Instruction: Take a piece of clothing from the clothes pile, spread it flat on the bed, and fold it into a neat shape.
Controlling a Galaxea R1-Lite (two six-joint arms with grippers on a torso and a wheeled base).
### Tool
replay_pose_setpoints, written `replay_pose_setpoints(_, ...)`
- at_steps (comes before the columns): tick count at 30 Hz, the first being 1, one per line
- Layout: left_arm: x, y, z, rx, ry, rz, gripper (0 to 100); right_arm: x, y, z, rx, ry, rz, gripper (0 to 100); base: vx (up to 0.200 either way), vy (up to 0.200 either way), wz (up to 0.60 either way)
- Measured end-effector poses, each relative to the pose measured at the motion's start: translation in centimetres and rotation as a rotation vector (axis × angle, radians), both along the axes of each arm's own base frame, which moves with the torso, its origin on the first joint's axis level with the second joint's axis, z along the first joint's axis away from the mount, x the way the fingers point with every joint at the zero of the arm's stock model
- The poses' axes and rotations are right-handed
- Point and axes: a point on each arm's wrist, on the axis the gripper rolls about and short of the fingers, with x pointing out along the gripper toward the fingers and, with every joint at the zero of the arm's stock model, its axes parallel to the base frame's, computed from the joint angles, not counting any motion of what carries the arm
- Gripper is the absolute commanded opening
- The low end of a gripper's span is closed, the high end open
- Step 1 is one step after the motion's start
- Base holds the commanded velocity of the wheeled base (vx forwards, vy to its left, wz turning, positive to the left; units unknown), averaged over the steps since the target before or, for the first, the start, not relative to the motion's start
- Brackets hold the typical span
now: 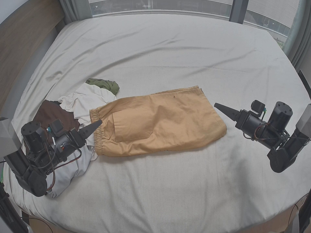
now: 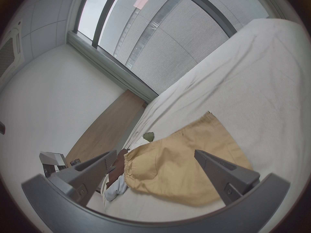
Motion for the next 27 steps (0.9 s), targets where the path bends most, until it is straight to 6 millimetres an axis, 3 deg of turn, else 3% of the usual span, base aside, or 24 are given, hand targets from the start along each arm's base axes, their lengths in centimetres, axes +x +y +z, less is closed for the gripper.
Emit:
replay_pose_setpoints(13,-1.0,-0.7,-1.6,0.158,-0.017,-0.046,100,-0.5,1.0,-4.8,-0.044,0.2,0.031,100,0.0,0.0,0.0)
replay_pose_setpoints(27,-0.9,-0.7,-2.1,0.158,0.001,-0.049,100,-0.3,2.1,-7.4,-0.116,0.287,-0.019,100,0.0,0.0,0.0)
